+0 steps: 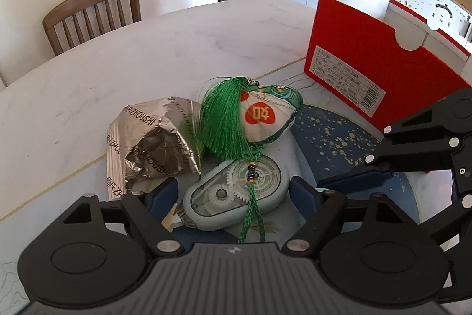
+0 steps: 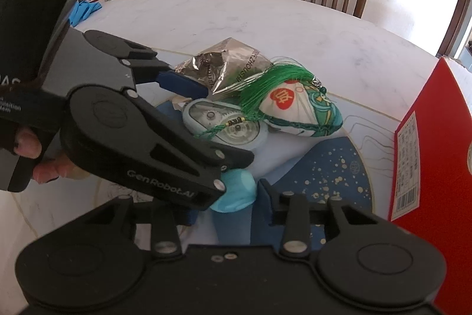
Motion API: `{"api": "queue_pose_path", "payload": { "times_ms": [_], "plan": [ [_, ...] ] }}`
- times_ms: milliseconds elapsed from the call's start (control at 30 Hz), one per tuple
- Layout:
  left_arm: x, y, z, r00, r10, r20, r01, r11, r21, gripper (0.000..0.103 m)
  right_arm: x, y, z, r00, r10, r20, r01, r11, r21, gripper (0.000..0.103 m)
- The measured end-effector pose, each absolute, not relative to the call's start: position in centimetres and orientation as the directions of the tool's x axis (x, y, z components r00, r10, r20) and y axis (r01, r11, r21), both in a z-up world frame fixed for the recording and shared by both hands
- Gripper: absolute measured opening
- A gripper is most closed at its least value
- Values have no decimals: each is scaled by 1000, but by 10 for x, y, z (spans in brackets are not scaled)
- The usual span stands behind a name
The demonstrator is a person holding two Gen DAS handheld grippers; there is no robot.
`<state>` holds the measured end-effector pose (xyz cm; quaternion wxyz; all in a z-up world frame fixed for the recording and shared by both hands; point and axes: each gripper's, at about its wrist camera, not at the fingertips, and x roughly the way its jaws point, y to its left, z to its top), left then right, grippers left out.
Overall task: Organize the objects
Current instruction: 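Grasp the white tape roller with the left tool while the right tool grasps the teal block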
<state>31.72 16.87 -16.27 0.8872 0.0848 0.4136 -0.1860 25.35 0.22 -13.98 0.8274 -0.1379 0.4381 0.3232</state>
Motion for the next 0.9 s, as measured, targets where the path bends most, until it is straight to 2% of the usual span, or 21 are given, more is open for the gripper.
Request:
{"api": "queue_pose_path", "payload": {
  "times_ms": [233, 900],
  "plan": [
    [309, 162, -162, 590, -253, -766, 411, 911, 16, 82, 244, 4, -142, 401, 412, -818, -665, 745, 49, 38],
    [250, 171, -149, 590, -245, -770, 282, 955, -89, 82, 199, -46, -112, 394, 427, -814, -649, 756, 82, 38]
  ]
}}
